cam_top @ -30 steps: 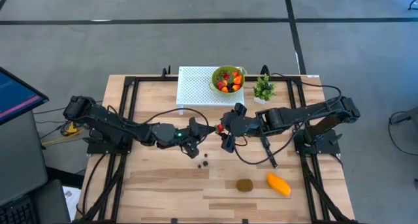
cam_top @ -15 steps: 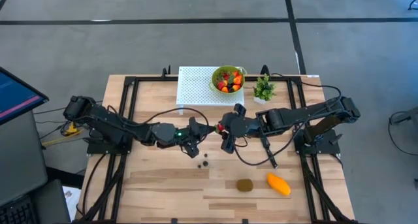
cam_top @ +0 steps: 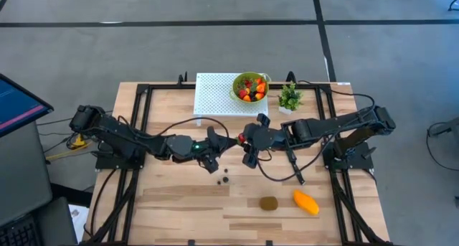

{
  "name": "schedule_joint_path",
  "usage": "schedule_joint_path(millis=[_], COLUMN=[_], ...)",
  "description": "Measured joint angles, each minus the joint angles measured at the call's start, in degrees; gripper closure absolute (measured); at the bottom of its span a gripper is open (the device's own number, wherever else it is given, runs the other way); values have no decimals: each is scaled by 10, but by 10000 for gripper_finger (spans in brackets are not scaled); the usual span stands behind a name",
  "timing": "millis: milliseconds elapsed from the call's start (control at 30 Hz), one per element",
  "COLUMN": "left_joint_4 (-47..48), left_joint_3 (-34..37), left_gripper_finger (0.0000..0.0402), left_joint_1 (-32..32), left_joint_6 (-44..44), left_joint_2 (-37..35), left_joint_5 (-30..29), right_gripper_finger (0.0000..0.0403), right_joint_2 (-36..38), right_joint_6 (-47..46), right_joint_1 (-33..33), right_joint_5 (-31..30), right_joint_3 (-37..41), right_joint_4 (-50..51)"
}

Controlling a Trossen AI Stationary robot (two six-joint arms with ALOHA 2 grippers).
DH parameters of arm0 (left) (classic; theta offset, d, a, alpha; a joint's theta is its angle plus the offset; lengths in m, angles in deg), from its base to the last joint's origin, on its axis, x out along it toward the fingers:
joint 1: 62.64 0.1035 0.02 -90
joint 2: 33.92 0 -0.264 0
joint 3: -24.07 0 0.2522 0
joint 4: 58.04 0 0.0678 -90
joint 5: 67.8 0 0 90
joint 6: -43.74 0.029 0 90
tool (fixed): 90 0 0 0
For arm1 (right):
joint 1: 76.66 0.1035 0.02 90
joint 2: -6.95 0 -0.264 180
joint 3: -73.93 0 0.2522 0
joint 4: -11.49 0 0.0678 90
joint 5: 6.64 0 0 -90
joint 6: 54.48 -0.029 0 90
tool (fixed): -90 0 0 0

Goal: Pick & Place Fruit
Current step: Put the red strawberry into the green strainer bowl

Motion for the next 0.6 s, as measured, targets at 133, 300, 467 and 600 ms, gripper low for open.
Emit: schedule_joint_path(millis=[133,300,467,600], left_joint_4=[0,0,0,0], left_joint_3=[0,0,8,19], left_gripper_finger=[313,252,209,193], left_joint_1=[0,0,0,0], left_joint_6=[-37,-104,-162,-210], left_joint_2=[0,0,0,0], left_joint_5=[15,10,-24,-66], right_gripper_finger=[255,281,273,258], right_joint_2=[0,0,0,0], right_joint_6=[0,10,26,31], right_joint_1=[0,0,-16,-46], right_joint_5=[0,-3,-4,-6], right_joint_3=[0,0,0,0], right_joint_4=[0,0,4,23])
